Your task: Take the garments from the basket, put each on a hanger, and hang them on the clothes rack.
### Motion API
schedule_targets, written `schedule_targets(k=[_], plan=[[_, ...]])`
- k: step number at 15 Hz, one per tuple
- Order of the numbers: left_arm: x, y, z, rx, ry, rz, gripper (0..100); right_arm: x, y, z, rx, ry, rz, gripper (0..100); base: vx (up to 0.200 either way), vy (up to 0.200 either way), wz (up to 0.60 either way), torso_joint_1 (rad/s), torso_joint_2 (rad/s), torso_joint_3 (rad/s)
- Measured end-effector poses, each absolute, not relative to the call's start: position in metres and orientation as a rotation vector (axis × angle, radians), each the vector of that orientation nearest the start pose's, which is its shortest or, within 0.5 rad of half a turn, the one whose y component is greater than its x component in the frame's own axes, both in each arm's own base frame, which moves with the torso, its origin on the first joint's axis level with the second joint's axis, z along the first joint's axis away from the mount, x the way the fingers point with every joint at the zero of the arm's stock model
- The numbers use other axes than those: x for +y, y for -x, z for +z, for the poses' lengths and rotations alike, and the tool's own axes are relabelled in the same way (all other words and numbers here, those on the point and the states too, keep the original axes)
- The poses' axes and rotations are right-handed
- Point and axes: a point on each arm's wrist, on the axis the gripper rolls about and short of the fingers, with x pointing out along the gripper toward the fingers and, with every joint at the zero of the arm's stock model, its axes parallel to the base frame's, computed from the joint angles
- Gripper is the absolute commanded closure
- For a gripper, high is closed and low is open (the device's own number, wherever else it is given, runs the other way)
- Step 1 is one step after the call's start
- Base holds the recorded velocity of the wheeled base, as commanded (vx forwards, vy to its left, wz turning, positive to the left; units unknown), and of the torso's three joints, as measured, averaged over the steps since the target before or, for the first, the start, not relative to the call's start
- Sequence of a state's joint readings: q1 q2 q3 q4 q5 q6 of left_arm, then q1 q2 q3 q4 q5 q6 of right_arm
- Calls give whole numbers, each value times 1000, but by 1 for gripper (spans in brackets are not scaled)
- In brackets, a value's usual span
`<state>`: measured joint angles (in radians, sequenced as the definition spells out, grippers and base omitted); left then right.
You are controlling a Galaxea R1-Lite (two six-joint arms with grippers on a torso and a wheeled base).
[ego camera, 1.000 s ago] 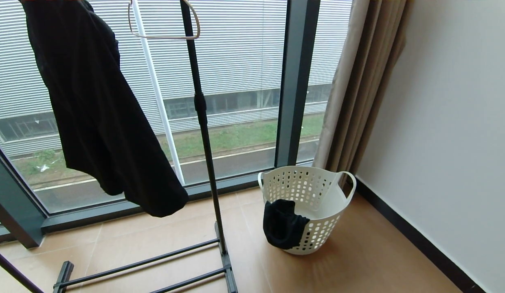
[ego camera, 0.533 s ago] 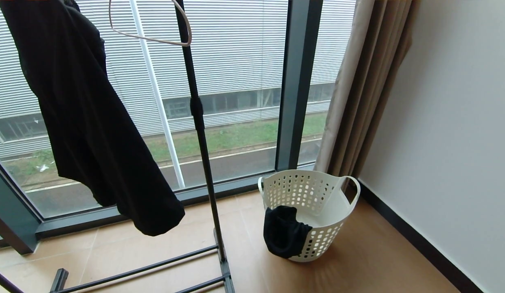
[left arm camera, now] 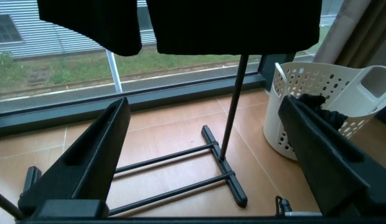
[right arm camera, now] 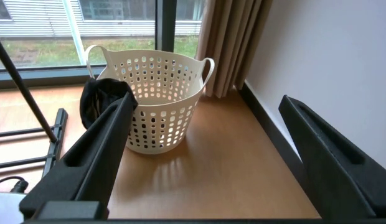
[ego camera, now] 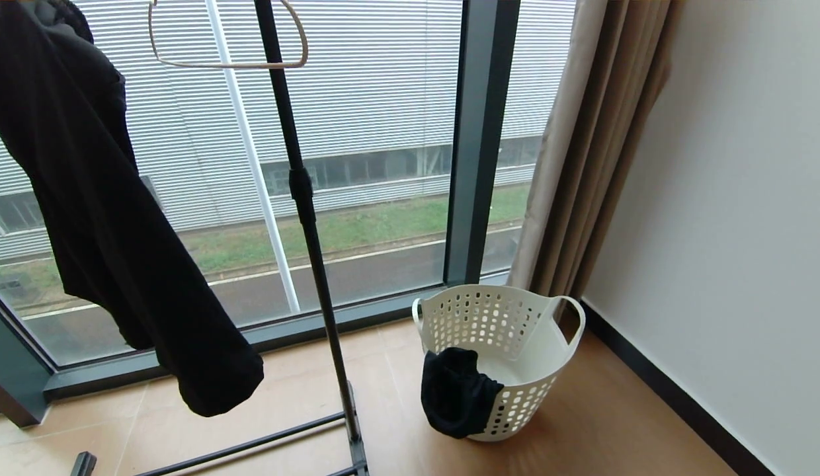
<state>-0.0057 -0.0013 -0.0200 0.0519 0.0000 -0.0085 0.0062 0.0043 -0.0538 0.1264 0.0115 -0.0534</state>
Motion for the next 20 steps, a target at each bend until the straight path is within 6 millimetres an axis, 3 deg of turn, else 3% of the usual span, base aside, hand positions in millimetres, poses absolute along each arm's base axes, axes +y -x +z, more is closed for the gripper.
schedule_targets(k=[7, 20], plan=[[0, 25, 76, 30, 7, -6, 0, 0, 27, 78, 75, 54, 19, 0, 0, 0, 0, 1, 1, -16], [0, 25, 76, 31, 8, -6, 0, 0, 27, 78, 75, 54, 20, 0, 0, 0, 0, 3, 2, -189]])
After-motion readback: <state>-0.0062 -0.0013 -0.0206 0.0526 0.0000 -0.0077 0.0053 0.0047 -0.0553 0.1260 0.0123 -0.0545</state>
